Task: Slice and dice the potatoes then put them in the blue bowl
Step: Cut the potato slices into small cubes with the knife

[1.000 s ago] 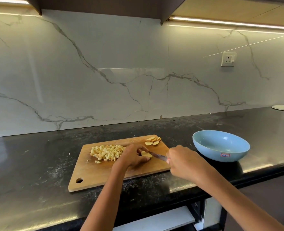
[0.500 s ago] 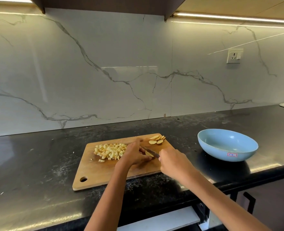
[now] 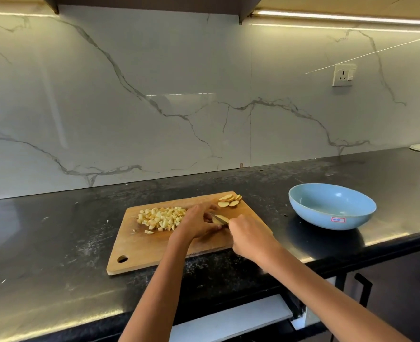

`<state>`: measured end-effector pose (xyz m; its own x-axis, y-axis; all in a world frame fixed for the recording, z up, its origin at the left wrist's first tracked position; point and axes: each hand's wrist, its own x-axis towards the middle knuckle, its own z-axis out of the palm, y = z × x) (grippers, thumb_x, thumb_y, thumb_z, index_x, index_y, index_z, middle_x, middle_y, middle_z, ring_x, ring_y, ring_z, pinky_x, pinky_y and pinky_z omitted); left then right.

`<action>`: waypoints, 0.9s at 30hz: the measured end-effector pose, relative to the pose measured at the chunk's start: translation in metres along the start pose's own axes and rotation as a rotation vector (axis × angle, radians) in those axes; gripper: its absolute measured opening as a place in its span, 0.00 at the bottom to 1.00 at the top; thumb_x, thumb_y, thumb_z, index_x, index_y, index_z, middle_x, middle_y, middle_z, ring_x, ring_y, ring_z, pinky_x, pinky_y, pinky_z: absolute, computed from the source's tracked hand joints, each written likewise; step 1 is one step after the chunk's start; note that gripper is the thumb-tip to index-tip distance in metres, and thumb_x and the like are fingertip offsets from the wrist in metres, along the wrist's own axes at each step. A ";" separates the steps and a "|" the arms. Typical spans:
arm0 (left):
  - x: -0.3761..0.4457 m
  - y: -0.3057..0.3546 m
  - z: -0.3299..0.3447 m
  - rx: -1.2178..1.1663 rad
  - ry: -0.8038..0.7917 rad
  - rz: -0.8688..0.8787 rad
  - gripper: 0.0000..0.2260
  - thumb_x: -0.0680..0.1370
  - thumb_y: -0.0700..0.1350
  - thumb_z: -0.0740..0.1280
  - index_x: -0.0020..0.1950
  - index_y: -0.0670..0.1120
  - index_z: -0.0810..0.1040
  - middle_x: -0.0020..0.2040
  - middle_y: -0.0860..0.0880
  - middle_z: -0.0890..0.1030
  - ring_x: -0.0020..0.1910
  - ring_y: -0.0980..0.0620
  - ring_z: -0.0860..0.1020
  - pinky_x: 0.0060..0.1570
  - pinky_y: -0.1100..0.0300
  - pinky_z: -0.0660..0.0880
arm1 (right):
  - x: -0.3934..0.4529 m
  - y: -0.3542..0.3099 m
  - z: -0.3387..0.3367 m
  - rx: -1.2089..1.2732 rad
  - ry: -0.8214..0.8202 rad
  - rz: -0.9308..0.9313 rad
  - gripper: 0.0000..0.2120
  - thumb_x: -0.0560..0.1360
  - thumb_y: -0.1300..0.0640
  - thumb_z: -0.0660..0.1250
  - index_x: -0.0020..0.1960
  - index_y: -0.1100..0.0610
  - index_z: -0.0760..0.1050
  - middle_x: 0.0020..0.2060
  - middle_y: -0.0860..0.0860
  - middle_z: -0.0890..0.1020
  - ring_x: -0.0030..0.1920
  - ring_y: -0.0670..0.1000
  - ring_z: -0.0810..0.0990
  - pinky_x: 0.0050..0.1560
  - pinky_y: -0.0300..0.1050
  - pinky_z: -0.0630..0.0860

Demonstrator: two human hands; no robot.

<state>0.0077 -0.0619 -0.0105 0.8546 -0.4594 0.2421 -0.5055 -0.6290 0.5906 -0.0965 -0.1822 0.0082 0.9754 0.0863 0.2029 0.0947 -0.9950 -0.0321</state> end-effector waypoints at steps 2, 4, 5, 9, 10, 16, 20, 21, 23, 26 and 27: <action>0.001 0.001 0.000 0.043 -0.023 0.011 0.15 0.73 0.42 0.71 0.59 0.46 0.77 0.56 0.48 0.77 0.50 0.57 0.73 0.53 0.64 0.72 | -0.009 0.004 -0.001 0.019 -0.020 0.004 0.09 0.78 0.63 0.60 0.57 0.60 0.74 0.53 0.56 0.78 0.51 0.54 0.79 0.44 0.43 0.72; 0.001 0.001 -0.001 0.051 -0.039 0.006 0.13 0.73 0.42 0.71 0.58 0.46 0.78 0.56 0.48 0.77 0.49 0.57 0.73 0.53 0.64 0.72 | -0.018 0.009 -0.002 0.022 -0.042 -0.007 0.08 0.78 0.62 0.60 0.56 0.59 0.73 0.53 0.54 0.77 0.50 0.52 0.77 0.44 0.42 0.70; 0.002 0.000 -0.001 0.050 -0.045 0.006 0.13 0.73 0.42 0.71 0.58 0.46 0.78 0.56 0.47 0.78 0.49 0.57 0.73 0.53 0.64 0.72 | -0.023 0.011 -0.004 0.016 -0.064 -0.014 0.08 0.78 0.61 0.60 0.56 0.59 0.73 0.52 0.53 0.77 0.48 0.51 0.77 0.43 0.41 0.68; 0.002 -0.001 -0.001 0.044 -0.054 -0.009 0.14 0.73 0.43 0.71 0.58 0.47 0.78 0.57 0.46 0.79 0.49 0.57 0.73 0.52 0.65 0.72 | -0.030 0.022 -0.019 -0.022 -0.118 -0.010 0.04 0.78 0.60 0.61 0.44 0.57 0.69 0.36 0.49 0.71 0.34 0.49 0.71 0.34 0.42 0.66; 0.002 -0.001 0.000 0.042 -0.053 -0.007 0.14 0.73 0.43 0.71 0.58 0.47 0.78 0.57 0.47 0.79 0.49 0.57 0.73 0.52 0.65 0.72 | -0.030 0.025 -0.023 -0.029 -0.126 -0.003 0.08 0.78 0.60 0.60 0.40 0.57 0.66 0.33 0.49 0.68 0.31 0.48 0.69 0.30 0.41 0.64; 0.001 -0.004 -0.002 0.015 -0.035 0.004 0.16 0.73 0.42 0.71 0.59 0.44 0.77 0.55 0.46 0.79 0.47 0.57 0.74 0.48 0.68 0.71 | -0.020 0.030 -0.043 0.035 -0.068 0.005 0.15 0.79 0.59 0.58 0.33 0.56 0.63 0.30 0.50 0.66 0.28 0.46 0.65 0.28 0.40 0.61; 0.001 -0.007 -0.004 -0.068 0.079 -0.073 0.19 0.71 0.39 0.73 0.60 0.39 0.74 0.47 0.45 0.82 0.44 0.56 0.77 0.46 0.67 0.71 | -0.008 0.015 -0.025 0.090 -0.044 0.023 0.10 0.79 0.59 0.58 0.41 0.59 0.71 0.30 0.49 0.67 0.29 0.46 0.67 0.29 0.41 0.64; 0.002 -0.008 -0.003 -0.071 0.098 -0.091 0.19 0.71 0.39 0.73 0.60 0.40 0.74 0.46 0.45 0.83 0.43 0.56 0.77 0.46 0.67 0.71 | -0.006 0.013 -0.018 0.098 -0.038 0.020 0.10 0.79 0.59 0.58 0.40 0.59 0.70 0.31 0.48 0.68 0.29 0.47 0.68 0.29 0.40 0.63; 0.002 -0.008 -0.002 -0.070 0.119 -0.106 0.19 0.71 0.39 0.73 0.60 0.41 0.73 0.44 0.46 0.83 0.43 0.56 0.78 0.40 0.70 0.69 | -0.003 0.010 -0.010 0.095 -0.016 0.004 0.09 0.79 0.59 0.57 0.43 0.58 0.73 0.32 0.49 0.70 0.35 0.51 0.75 0.30 0.39 0.64; 0.004 -0.008 -0.001 -0.075 0.133 -0.103 0.20 0.71 0.39 0.73 0.61 0.41 0.73 0.42 0.48 0.82 0.43 0.56 0.78 0.40 0.71 0.69 | -0.002 0.009 -0.008 0.082 0.006 -0.007 0.09 0.80 0.60 0.57 0.52 0.60 0.76 0.40 0.53 0.76 0.46 0.53 0.80 0.37 0.41 0.67; 0.004 -0.008 -0.002 -0.075 0.132 -0.108 0.20 0.71 0.39 0.73 0.61 0.41 0.73 0.43 0.47 0.82 0.43 0.56 0.78 0.42 0.69 0.70 | -0.002 0.009 -0.008 0.073 0.013 -0.009 0.10 0.80 0.60 0.57 0.52 0.61 0.76 0.41 0.54 0.77 0.46 0.53 0.80 0.38 0.41 0.67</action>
<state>0.0149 -0.0578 -0.0129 0.9143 -0.3018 0.2702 -0.4035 -0.6195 0.6733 -0.0994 -0.1915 0.0153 0.9717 0.0946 0.2166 0.1186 -0.9878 -0.1009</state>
